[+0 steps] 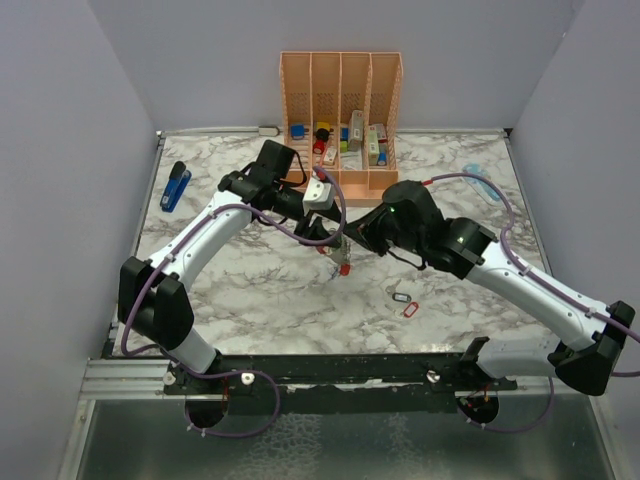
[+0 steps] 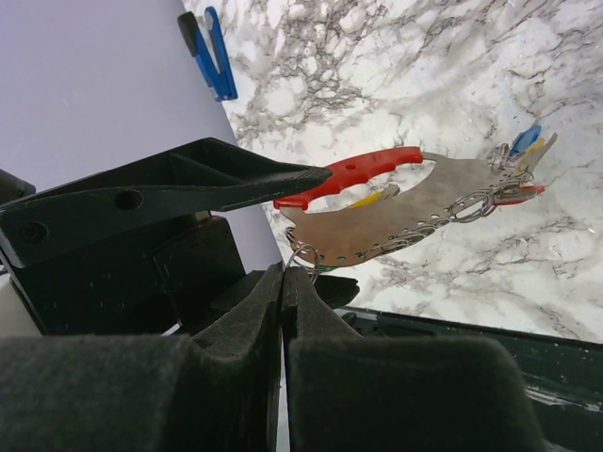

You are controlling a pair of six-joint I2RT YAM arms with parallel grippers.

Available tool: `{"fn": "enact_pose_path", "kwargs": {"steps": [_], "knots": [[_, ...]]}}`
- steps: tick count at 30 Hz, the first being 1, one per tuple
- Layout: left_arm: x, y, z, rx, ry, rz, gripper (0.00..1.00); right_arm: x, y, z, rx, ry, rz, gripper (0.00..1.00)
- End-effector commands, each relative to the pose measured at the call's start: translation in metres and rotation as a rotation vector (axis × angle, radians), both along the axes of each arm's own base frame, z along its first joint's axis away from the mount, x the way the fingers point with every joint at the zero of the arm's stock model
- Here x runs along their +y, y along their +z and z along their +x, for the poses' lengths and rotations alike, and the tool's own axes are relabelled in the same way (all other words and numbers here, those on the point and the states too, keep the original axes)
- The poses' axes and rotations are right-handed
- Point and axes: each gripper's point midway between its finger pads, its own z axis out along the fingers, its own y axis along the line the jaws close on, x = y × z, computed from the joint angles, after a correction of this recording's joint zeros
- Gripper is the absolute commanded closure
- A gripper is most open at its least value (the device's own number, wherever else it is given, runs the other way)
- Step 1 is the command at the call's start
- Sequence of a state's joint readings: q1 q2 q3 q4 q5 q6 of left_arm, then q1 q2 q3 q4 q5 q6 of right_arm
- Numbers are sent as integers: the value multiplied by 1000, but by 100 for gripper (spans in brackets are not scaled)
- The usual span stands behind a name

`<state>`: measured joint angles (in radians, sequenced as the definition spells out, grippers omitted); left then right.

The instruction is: Put the keys on the keyring

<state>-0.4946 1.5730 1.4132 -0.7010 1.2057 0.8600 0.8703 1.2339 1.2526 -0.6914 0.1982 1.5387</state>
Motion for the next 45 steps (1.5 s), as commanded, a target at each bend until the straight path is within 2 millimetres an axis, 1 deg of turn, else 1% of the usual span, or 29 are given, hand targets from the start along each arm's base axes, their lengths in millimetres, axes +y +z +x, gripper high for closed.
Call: {"fn": "enact_pose_path", "kwargs": {"steps": [1, 5, 9, 15, 20, 25, 29, 45], "knots": [[-4, 7, -2, 7, -29, -43, 44, 10, 15, 0, -33, 33, 62, 99], [-3, 8, -4, 14, -32, -45, 48, 10, 15, 0, -34, 32, 66, 99], [-3, 5, -5, 21, -33, -41, 56, 9, 17, 0, -41, 28, 70, 99], [-2, 3, -7, 27, -37, -41, 59, 9, 20, 0, -49, 29, 80, 99], [-2, 3, -8, 28, -39, -42, 64, 10, 20, -1, -53, 34, 84, 99], [-1, 1, -10, 35, -37, -38, 64, 9, 21, -1, -62, 29, 104, 99], [-1, 2, -11, 35, -43, -43, 73, 10, 21, -2, -61, 34, 107, 99], [0, 3, -13, 34, -48, -43, 92, 11, 18, -3, -68, 36, 132, 99]]}}
